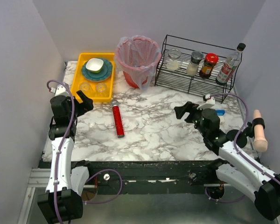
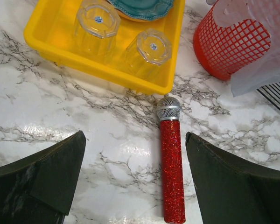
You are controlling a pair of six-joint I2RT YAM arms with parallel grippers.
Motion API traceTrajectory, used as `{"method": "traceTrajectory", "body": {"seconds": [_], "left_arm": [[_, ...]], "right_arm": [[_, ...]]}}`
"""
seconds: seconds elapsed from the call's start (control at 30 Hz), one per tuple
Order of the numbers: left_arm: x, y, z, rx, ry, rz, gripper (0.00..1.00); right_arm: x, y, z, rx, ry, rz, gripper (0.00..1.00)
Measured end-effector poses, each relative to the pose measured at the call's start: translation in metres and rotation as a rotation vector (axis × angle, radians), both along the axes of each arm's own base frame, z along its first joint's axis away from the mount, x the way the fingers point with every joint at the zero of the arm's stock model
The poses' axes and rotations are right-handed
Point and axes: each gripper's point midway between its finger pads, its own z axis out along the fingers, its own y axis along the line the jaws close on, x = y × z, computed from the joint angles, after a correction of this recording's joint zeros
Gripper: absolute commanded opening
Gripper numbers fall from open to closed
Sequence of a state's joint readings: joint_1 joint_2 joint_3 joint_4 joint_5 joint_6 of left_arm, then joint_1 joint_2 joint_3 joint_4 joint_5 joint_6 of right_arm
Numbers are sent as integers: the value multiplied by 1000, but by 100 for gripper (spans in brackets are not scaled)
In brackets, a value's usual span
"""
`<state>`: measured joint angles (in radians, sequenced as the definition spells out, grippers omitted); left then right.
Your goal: Clear the kitchen counter
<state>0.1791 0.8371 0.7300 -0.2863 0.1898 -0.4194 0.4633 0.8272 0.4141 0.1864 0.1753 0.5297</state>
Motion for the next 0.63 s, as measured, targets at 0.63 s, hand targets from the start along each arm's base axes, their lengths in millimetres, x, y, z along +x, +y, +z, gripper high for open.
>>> {"method": "traceTrajectory", "body": {"seconds": [0.63], "left_arm": [[1, 1, 3, 11, -12, -1, 99]], "right_arm": [[15, 3, -25, -76, 103, -12, 100]]}}
